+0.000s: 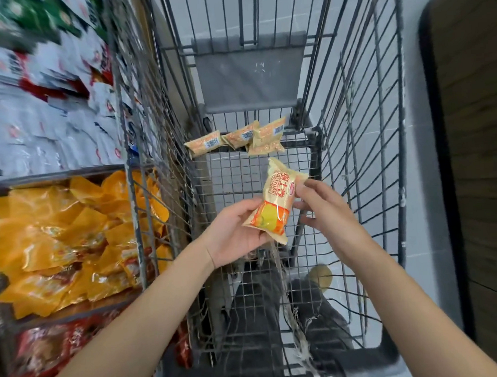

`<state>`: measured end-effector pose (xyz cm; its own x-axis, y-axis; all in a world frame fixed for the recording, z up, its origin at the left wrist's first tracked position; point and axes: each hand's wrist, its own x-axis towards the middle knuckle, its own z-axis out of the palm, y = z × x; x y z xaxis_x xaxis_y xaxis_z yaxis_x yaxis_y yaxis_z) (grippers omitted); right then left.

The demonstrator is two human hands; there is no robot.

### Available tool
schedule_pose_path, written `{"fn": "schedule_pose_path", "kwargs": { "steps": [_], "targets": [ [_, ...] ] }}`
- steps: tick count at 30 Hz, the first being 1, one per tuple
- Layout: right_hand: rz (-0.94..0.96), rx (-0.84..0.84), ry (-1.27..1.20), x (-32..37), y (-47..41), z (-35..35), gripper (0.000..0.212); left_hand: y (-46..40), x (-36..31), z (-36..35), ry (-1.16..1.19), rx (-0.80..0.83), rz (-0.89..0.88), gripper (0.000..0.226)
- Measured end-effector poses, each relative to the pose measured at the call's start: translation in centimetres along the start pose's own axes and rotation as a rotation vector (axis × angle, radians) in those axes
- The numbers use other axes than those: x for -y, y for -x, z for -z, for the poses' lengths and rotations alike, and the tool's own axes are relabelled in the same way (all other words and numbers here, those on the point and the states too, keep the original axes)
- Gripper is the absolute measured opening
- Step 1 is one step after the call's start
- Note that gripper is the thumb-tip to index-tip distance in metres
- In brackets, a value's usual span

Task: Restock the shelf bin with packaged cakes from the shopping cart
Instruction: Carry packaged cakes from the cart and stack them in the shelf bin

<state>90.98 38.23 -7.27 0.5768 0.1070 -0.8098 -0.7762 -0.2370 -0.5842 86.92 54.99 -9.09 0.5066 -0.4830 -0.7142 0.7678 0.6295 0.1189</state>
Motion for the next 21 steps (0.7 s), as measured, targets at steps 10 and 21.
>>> {"fn": "schedule_pose_path", "kwargs": {
  "steps": [10, 21],
  "targets": [
    [0.067, -0.019, 0.029, -1.1, -1.0, -1.0, 0.019, -3.2, 1.1, -1.4, -0.831, -0.462, -0.382, 0.018],
    [-0.077, -0.214, -0.145, -4.6, -1.4, 0.0, 0.012, -19.6, -8.1, 3.6, -1.485, -0.863, -0.422, 0.045]
  ]
}}
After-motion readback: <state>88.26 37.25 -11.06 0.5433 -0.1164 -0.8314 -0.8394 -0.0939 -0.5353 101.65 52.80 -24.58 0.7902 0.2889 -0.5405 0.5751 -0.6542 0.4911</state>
